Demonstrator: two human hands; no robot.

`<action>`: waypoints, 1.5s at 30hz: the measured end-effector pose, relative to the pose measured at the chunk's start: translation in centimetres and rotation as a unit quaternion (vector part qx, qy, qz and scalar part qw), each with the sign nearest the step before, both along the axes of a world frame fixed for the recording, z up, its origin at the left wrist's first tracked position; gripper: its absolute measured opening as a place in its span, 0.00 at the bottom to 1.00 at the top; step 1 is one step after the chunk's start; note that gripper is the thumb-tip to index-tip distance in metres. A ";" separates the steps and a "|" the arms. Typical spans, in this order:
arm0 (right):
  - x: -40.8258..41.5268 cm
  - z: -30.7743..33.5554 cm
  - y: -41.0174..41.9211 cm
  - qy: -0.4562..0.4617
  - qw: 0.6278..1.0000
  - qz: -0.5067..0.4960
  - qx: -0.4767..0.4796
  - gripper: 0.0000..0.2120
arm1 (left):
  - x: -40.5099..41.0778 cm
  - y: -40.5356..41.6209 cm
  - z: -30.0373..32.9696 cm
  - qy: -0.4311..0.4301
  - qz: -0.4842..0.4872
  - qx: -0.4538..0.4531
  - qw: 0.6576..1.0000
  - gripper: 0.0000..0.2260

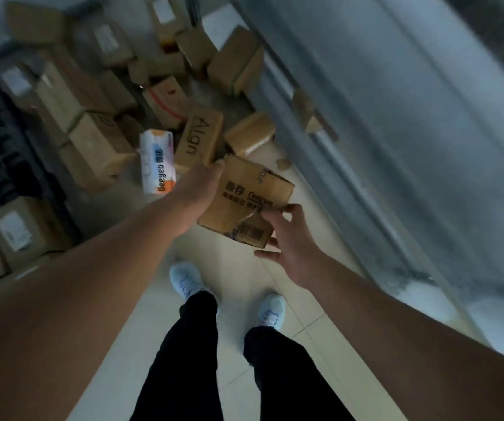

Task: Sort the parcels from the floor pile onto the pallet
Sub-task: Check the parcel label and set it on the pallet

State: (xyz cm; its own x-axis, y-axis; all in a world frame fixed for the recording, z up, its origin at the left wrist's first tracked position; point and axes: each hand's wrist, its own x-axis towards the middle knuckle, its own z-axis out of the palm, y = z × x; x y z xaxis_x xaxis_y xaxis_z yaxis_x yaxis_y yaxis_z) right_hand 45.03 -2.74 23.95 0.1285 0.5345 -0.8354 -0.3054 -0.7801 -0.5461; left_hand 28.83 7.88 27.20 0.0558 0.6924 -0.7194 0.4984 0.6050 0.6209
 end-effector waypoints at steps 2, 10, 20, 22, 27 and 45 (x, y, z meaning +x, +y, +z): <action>-0.8 5.5 0.0 -0.007 0.999 0.018 0.037 0.17 | -1.1 -0.1 6.1 0.003 0.023 0.017 1.000 0.23; -6.7 23.4 0.0 -0.038 0.978 0.041 0.200 0.11 | -9.2 -1.4 24.7 -0.015 0.039 0.093 0.995 0.18; -17.3 36.4 -3.3 -0.149 0.914 0.062 0.373 0.31 | -21.3 -5.8 35.9 -0.032 -0.009 0.223 0.974 0.22; -19.1 38.5 -3.5 -0.162 0.908 0.067 0.382 0.34 | -23.3 -6.5 37.5 -0.024 -0.047 0.242 0.969 0.32; -22.8 41.9 -3.6 -0.224 0.882 0.101 0.401 0.50 | -28.2 -8.1 39.7 0.048 -0.053 0.253 0.965 0.47; -28.6 46.0 6.0 -0.192 0.758 0.348 0.518 0.51 | -34.1 -8.0 43.0 -0.046 0.158 0.328 0.930 0.35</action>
